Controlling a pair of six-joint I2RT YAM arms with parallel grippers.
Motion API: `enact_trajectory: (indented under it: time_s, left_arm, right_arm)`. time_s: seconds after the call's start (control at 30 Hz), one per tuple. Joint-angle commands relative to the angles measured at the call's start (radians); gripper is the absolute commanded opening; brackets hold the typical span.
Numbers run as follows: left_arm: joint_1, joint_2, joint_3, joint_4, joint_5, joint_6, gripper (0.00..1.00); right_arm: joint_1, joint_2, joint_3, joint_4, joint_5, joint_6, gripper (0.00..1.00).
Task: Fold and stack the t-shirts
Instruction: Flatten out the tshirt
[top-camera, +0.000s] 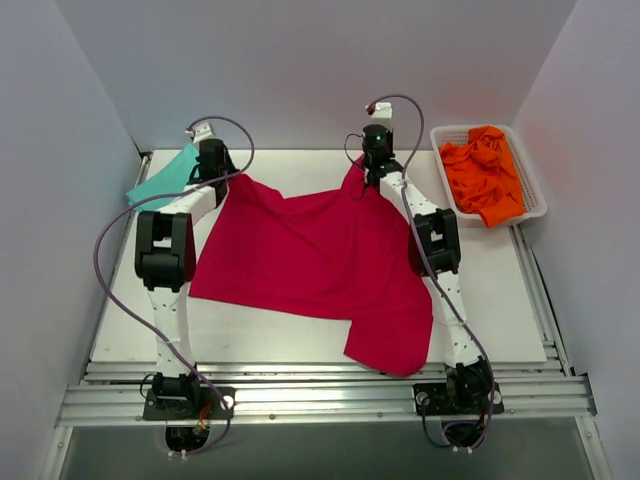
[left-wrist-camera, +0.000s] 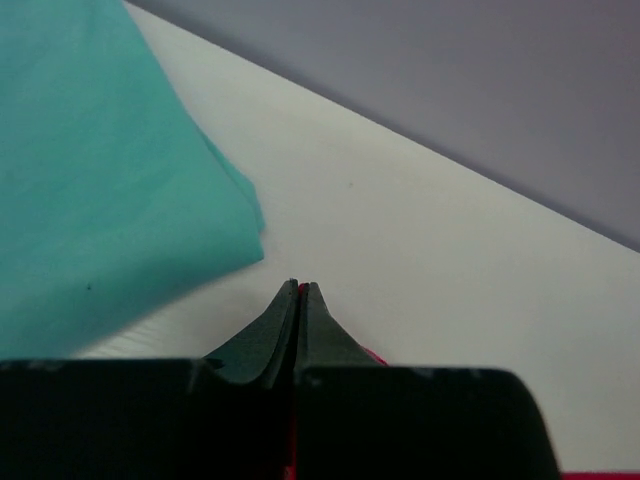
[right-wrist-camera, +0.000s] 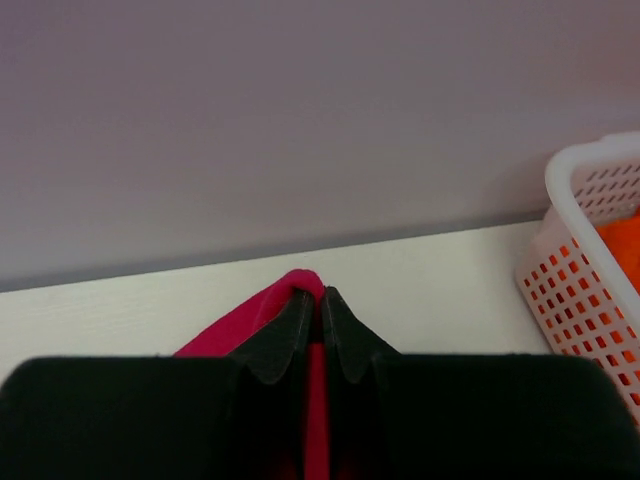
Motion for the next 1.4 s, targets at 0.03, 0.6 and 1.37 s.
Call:
enact_trajectory:
  time_s: [0.03,0.6,1.37]
  left_arm:
    - [0.013,0.055,0.127,-0.186,-0.151,-0.076,0.02]
    - [0.051,0.085,0.293,-0.363,-0.246,-0.147,0.97]
    - [-0.096,-0.693,-0.553,-0.377,-0.285,-0.222,0.93]
  right_arm:
    - [-0.011,0.062,0.036,0.036,0.132,0.008,0.03]
    - [-0.074,0.053,0.022,0.038,0.626,0.122,1.0]
    - [0.121,-0.661,-0.866,-0.021,0.528,0.52,0.96]
